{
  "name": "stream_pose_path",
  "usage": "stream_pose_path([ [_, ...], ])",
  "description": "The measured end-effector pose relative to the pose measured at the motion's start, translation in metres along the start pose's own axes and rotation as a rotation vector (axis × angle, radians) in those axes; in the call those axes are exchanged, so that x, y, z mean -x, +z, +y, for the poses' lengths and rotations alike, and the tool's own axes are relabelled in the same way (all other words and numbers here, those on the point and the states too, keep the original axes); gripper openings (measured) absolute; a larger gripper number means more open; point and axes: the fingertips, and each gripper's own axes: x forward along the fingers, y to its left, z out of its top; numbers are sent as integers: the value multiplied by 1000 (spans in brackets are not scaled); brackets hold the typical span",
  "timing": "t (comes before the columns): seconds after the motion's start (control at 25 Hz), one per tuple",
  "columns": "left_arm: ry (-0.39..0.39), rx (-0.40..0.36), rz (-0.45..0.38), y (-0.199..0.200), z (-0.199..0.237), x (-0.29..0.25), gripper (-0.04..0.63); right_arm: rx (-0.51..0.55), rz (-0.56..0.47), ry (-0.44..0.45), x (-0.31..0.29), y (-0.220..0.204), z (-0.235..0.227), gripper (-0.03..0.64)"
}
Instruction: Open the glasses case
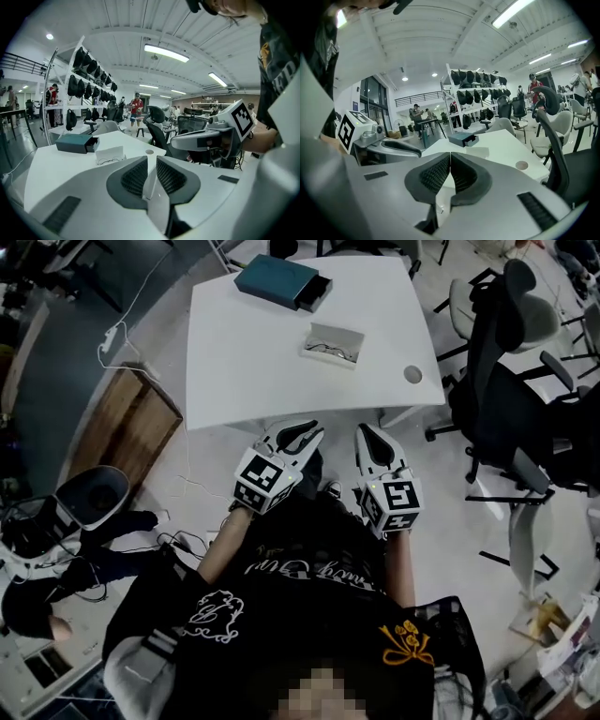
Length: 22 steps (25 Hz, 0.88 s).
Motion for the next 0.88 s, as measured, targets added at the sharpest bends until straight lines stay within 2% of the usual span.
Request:
stream_pose_path([
  [0.2,22,26,2,-2,3,18,52,-17,-8,13,-5,-2,12,15],
  [0.52,25,18,-9,-5,20,43,41,-26,-38,35,-17,9,38,15],
  [0.88,4,15,-57,-21,54,108,38,-7,-56,8,-28,-2,112,14],
])
